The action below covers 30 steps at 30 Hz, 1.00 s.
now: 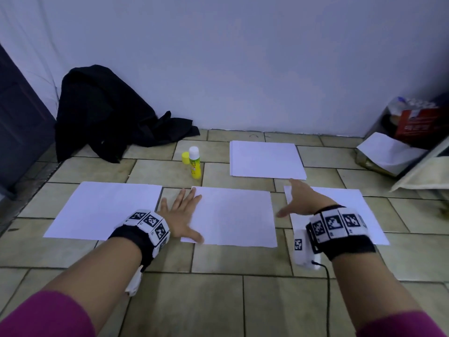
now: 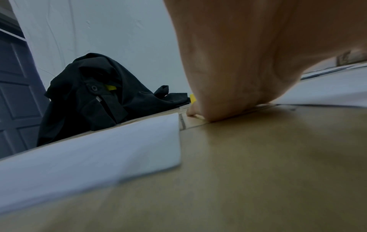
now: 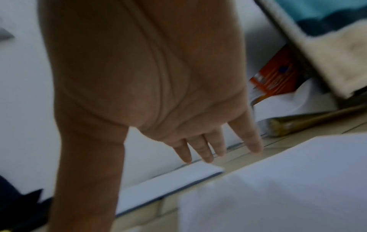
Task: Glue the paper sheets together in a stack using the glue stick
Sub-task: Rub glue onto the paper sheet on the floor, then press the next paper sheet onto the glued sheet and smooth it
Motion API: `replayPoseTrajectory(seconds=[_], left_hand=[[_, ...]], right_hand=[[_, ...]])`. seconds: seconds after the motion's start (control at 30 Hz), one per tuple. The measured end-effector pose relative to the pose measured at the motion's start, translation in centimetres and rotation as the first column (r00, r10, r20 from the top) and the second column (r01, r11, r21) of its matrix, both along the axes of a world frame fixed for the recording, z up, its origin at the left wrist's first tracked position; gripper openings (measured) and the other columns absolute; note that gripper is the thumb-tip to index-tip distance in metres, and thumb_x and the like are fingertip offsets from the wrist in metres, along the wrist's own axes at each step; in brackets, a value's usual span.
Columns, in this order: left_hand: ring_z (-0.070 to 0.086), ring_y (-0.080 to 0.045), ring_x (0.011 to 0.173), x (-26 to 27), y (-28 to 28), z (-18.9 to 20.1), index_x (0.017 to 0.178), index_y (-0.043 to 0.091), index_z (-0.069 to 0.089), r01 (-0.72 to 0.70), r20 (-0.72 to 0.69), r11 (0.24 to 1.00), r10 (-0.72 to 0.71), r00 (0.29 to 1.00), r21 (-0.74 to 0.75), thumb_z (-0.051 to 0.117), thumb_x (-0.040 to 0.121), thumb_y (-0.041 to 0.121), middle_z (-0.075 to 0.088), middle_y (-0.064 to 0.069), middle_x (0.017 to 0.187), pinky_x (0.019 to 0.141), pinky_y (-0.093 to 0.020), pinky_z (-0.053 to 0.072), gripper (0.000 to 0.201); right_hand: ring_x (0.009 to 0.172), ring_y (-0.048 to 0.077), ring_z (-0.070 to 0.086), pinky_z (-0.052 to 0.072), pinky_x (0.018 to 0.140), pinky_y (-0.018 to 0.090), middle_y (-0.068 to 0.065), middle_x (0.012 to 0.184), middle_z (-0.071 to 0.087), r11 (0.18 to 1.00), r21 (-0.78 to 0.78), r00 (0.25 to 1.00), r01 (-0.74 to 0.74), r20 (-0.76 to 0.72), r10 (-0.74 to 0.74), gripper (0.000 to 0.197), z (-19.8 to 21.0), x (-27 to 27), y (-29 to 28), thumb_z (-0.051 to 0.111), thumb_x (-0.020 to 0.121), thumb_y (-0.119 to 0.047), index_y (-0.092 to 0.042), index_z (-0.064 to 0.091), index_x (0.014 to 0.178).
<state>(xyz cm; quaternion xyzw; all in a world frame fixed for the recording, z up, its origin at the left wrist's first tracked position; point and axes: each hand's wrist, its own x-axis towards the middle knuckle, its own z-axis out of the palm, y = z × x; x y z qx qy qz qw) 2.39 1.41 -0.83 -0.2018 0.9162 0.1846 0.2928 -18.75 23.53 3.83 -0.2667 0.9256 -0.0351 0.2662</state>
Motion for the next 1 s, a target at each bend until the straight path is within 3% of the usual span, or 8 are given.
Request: replayPoseTrajectory(seconds=[0.1,0.17,0.27,0.53,0.63,0.77,0.87,1.0], left_hand=[[-0.037,-0.016,0.138,0.0,0.1,0.1,0.147,0.017,-0.027,-0.008,-0.014,1.0,0.008,1.0,0.005,0.067,0.073,0.065,-0.039,0.009,0.15,0.113,-0.057,-0.015,0.13],[-0.036,-0.015,0.138,0.0,0.2,0.2,0.148,0.018,-0.025,-0.013,0.002,1.0,0.013,1.0,0.01,0.064,0.057,0.078,-0.038,0.009,0.151,0.113,-0.057,-0.015,0.141],[-0.035,-0.015,0.139,-0.1,0.1,0.3,0.149,0.019,-0.022,0.0,0.018,1.0,0.0,1.0,0.005,0.043,0.03,0.087,-0.037,0.01,0.151,0.114,-0.057,-0.013,0.152],[-0.033,-0.013,0.14,-0.1,0.2,0.5,0.151,0.021,-0.016,-0.004,-0.012,0.999,0.005,1.0,0.036,0.038,0.029,0.082,-0.033,0.011,0.153,0.114,-0.054,-0.015,0.147],[-0.031,-0.012,0.141,-0.1,0.0,0.5,0.152,0.022,-0.012,-0.022,-0.026,0.998,0.024,0.999,0.059,0.038,0.031,0.082,-0.03,0.013,0.154,0.114,-0.053,-0.016,0.145],[-0.031,-0.012,0.141,-0.2,-0.2,0.6,0.152,0.022,-0.011,-0.03,-0.02,0.997,0.031,0.999,0.07,0.046,0.036,0.08,-0.029,0.012,0.155,0.114,-0.054,-0.015,0.142],[-0.029,-0.015,0.142,-0.1,-0.3,0.7,0.152,0.022,-0.015,0.016,-0.007,0.999,-0.016,1.0,0.034,0.05,0.037,0.08,-0.029,0.009,0.155,0.114,-0.054,-0.011,0.144],[-0.031,-0.021,0.141,-0.1,0.3,0.6,0.152,0.018,-0.016,0.013,-0.013,1.0,-0.013,1.0,0.0,0.064,0.075,0.068,-0.03,0.007,0.155,0.115,-0.056,-0.01,0.121]], right_hand=[[0.146,0.035,-0.012,0.009,0.118,0.048,0.018,0.157,-0.019,0.983,0.169,0.998,0.065,-0.037,-0.06,0.132,-1.4,-0.8,3.4,0.079,0.07,-0.048,-0.003,-0.017,0.149],[0.146,0.032,-0.014,0.01,0.118,0.049,0.015,0.156,-0.025,0.982,0.176,0.997,0.07,-0.023,-0.067,0.137,-2.2,-0.8,4.6,0.081,0.066,-0.05,-0.005,-0.019,0.148],[0.148,0.028,-0.007,0.015,0.118,0.049,0.01,0.159,-0.016,0.988,0.153,1.0,0.03,-0.003,-0.03,0.133,-2.9,-0.7,5.6,0.082,0.066,-0.049,-0.006,-0.011,0.15],[0.146,0.024,0.016,0.025,0.114,0.036,0.006,0.16,0.006,1.0,0.02,0.998,0.016,-0.06,-0.014,0.111,-2.9,-0.7,6.4,0.078,0.074,-0.043,-0.008,0.006,0.151],[0.141,0.023,0.029,0.027,0.109,0.031,0.004,0.157,0.02,0.999,-0.045,0.999,0.024,-0.041,-0.026,0.098,-2.3,-0.6,6.9,0.072,0.08,-0.042,-0.011,0.012,0.151],[0.113,0.029,0.055,0.038,0.086,0.03,0.013,0.127,0.058,0.968,-0.189,0.979,0.165,-0.085,-0.184,0.05,-1.5,-1.4,7.6,0.063,0.089,-0.029,-0.006,0.047,0.13],[0.093,0.032,0.057,0.036,0.072,0.03,0.02,0.108,0.064,0.855,-0.411,0.885,0.315,-0.199,-0.422,0.033,0.2,-1.8,8.3,0.062,0.089,-0.021,0.001,0.056,0.112],[0.094,0.036,0.055,0.036,0.069,0.032,0.019,0.099,0.06,0.769,-0.577,0.821,0.276,-0.275,-0.5,0.031,4.5,0.5,6.8,0.058,0.089,-0.018,0.003,0.052,0.111]])
